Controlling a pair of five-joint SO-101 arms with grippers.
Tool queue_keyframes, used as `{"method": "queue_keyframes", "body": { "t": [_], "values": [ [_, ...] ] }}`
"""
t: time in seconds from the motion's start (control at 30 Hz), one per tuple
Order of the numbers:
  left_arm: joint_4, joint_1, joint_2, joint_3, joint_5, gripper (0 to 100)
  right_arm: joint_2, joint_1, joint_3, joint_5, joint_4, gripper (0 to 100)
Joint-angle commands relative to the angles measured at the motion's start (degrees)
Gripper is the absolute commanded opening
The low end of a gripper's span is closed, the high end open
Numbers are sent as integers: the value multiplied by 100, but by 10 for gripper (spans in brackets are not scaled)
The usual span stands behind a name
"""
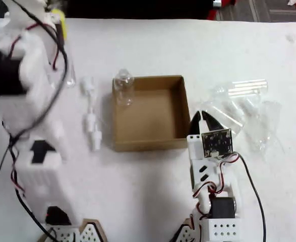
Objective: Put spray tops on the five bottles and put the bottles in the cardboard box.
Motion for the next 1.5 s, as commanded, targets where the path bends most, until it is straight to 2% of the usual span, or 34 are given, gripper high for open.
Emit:
{"method": "queue_keyframes", "body": {
  "t": [0.0,0.13,0.23,0.57,0.87,1.13,1.23,1.4,1.47],
  "values": [
    [70,602,-1314,-141,-440,23,-22,-4,53,-9,-4,18],
    [70,857,-2035,-9,-440,23,-22,4,53,-9,-4,18],
    [70,971,-2659,554,-431,23,-22,4,53,-9,-4,18],
    [-167,1684,-5314,4264,-431,23,-22,-4,53,-9,4,18],
    [-1829,1736,-7002,7534,-431,24,-22,13,53,-9,4,18],
    [-4026,1745,-8497,10629,-422,24,-13,13,53,-9,22,18],
    [-4976,1727,-9007,11877,105,24,-13,4,53,-9,22,18],
    [-6488,1842,-9604,13714,1433,24,-13,13,53,-9,13,18],
    [-7279,1974,-9675,14347,1354,24,-13,13,53,-9,13,18]
  ]
}}
